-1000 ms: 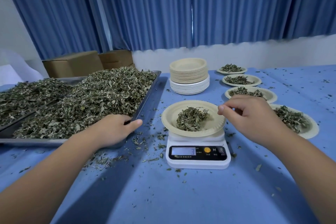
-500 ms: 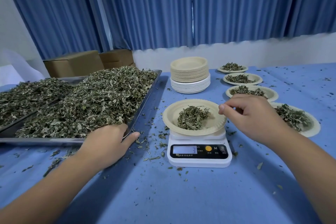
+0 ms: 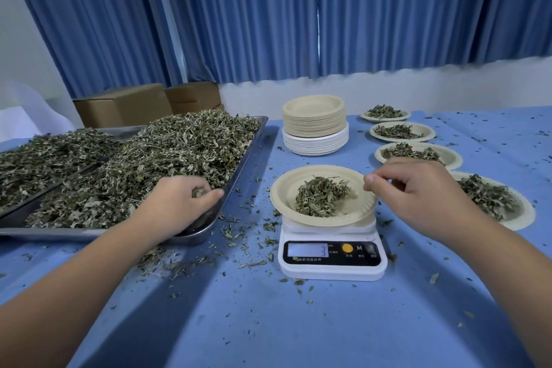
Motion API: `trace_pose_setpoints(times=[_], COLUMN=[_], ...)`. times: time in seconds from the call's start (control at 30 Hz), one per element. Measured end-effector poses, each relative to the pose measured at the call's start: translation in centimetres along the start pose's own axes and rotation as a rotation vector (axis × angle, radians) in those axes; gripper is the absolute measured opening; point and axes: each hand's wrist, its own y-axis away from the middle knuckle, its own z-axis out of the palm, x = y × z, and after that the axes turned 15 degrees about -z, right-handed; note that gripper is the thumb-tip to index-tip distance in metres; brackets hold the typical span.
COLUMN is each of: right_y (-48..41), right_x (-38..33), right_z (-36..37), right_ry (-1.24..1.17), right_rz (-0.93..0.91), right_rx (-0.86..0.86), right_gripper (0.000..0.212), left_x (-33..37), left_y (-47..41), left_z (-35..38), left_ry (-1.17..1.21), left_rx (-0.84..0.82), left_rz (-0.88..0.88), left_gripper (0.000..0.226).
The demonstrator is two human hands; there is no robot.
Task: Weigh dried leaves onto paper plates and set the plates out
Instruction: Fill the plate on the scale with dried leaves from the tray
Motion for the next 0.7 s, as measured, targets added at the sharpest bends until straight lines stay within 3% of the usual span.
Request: trace_pose_setpoints(times=[0.23, 0.33, 0.5, 0.6, 0.7], right_y=[0.0, 0.0, 0.1, -0.1, 0.0], right_x=[-0.1, -0.1, -0.1, -0.1, -0.1], right_z=[0.1, 0.0, -0.1, -0.2, -0.3], right_ry=[-0.017, -0.016, -0.008, 0.0, 0.005], right_rz=[-0.003, 0.006, -0.002, -0.007, -0.005], right_rx=[0.01, 0.014, 0.021, 0.012, 0.01], right_gripper=[0.022, 0.022, 0.022, 0.023, 0.024], left_x=[8.6, 12.1, 14.2, 13.8, 12.8], left_y=[-1.9, -1.9, -1.2, -0.7, -0.5], left_z=[0.4, 1.3, 3.3, 3.3, 2.3], left_ry=[0.268, 0.398, 0.314, 0.296, 0.288], left_rx=[0.137, 0.066, -0.185, -0.319, -0.279], left_rz=[0.105, 0.132, 0.163, 0.168, 0.168], left_gripper=[0.036, 0.033, 0.041, 0.07, 0.095])
